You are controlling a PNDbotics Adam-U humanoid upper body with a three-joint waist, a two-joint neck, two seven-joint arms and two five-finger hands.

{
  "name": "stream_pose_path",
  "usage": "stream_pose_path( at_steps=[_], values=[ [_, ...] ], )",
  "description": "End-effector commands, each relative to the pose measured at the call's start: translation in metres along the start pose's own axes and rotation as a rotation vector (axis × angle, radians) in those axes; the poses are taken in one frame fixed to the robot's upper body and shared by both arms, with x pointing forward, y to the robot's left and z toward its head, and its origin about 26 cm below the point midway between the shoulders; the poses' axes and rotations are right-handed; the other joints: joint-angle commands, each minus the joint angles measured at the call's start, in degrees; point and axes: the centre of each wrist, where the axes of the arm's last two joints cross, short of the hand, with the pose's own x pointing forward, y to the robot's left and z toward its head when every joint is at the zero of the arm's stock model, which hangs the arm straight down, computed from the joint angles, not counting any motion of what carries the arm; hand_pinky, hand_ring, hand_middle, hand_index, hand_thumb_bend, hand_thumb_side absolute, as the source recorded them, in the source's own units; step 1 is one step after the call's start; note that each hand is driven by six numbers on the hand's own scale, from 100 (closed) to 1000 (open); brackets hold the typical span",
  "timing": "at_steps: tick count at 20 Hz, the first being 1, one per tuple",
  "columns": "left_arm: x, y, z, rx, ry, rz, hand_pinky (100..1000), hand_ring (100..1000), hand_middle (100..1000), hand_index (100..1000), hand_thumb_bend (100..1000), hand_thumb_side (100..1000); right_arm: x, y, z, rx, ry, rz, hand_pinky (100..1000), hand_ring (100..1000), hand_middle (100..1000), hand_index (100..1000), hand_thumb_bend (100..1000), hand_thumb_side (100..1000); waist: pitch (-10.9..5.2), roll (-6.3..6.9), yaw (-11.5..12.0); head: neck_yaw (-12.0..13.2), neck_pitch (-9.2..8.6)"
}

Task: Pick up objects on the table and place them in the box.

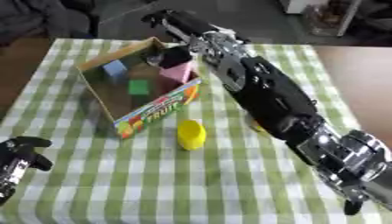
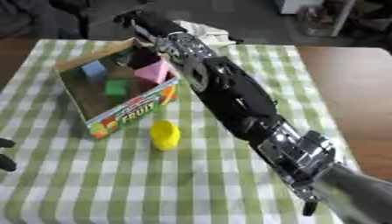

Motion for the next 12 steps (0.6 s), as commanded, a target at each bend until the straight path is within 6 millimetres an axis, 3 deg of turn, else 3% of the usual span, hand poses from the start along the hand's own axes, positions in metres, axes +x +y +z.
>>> stream_pose_path(
  at_steps=[1, 6, 12],
  values=[
    [0.007, 0.003, -0.003, 0.004, -0.026, -0.009, 583, 539, 660, 704, 100, 600, 0.001, -0.016, -0.001, -0.052, -0.011, 0.017, 803, 896, 782, 924, 344, 492, -0.58, 0.25, -0.24, 0.26, 0.26],
    [0.006, 0.006, 0.000, 0.026, -0.016, -0.018, 584, 538, 660, 704, 100, 601, -0.003, -0.038, 0.012, -0.095, -0.090, 0.018, 807, 901, 774, 923, 290, 432, -0.53, -0.16, -1.93, 1.60, 0.26],
    [0.002, 0.011, 0.007, 0.068, 0.012, -0.033, 583, 537, 659, 704, 100, 601, -0.020, -0.044, 0.053, -0.105, -0.156, -0.012, 805, 907, 766, 917, 228, 425, -0.86, -0.56, -5.28, 3.85, 0.26]
  ],
)
